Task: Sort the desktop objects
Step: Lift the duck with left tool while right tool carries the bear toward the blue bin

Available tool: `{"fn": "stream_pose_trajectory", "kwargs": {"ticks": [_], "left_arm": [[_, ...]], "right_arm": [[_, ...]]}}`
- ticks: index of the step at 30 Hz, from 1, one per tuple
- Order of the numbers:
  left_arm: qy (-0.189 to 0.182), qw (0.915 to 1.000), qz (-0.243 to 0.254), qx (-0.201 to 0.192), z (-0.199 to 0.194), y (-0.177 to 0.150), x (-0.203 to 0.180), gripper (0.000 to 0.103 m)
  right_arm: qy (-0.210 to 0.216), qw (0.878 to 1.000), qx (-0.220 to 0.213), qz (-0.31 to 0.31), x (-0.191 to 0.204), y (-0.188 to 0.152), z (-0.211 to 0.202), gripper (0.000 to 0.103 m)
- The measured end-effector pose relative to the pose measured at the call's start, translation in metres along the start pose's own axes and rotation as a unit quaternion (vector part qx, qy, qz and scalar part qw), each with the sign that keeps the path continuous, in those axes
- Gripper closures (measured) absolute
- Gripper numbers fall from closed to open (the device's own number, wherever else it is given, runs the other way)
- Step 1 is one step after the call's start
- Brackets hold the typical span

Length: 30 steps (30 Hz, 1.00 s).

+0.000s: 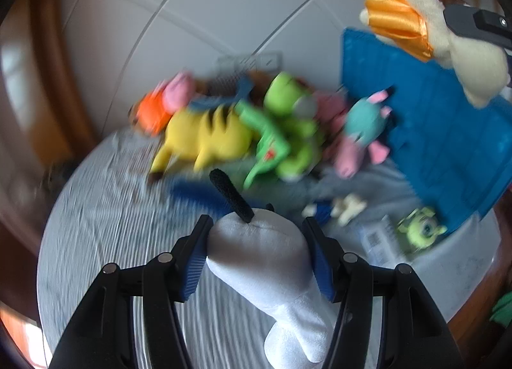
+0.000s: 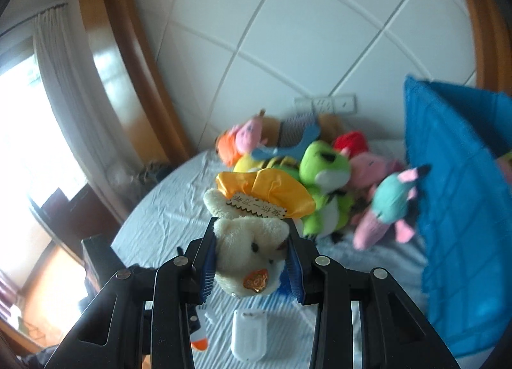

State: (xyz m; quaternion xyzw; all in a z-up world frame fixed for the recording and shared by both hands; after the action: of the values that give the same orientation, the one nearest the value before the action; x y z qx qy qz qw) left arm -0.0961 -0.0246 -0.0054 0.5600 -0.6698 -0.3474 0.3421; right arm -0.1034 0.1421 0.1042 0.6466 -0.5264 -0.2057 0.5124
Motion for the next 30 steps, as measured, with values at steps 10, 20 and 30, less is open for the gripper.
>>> {"fn": "stream_pose_trajectory", "kwargs": {"ticks": [10,20,30], "left_arm": [[-0.086,0.9882,0.07,-0.105,-0.022,0.126,-0.08,0.046],[-0.155,0.9641,0.108,-0.186,-0.04,0.232,-0.197,0.046],[-0.185,0.9551,0.14,-0.184,0.005,0.303,-0.315,0.046]], "right_arm": [[-0.097,0.989,-0.11,-0.007,-0.03,0.06,-0.103,0.067],[-0.181,0.97,-0.161,0.0,-0.112,0.102,-0.187,0.066],[-0.202,0.971,-0.124,0.033,-0.225,0.125,-0.205,0.066]]}}
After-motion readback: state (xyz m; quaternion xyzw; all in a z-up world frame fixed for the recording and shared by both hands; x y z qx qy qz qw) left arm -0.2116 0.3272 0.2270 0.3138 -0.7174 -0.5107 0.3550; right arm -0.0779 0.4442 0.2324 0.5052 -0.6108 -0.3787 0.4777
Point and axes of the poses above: each gripper's, at about its wrist camera, not at the fingertips, and z roughly the way its jaws point, x to its left, y to its top, the point moved 2 cm from there along z, roughly the way its jaws point, and after that the axes turned 10 degrees about -x, right-handed, at the moved point
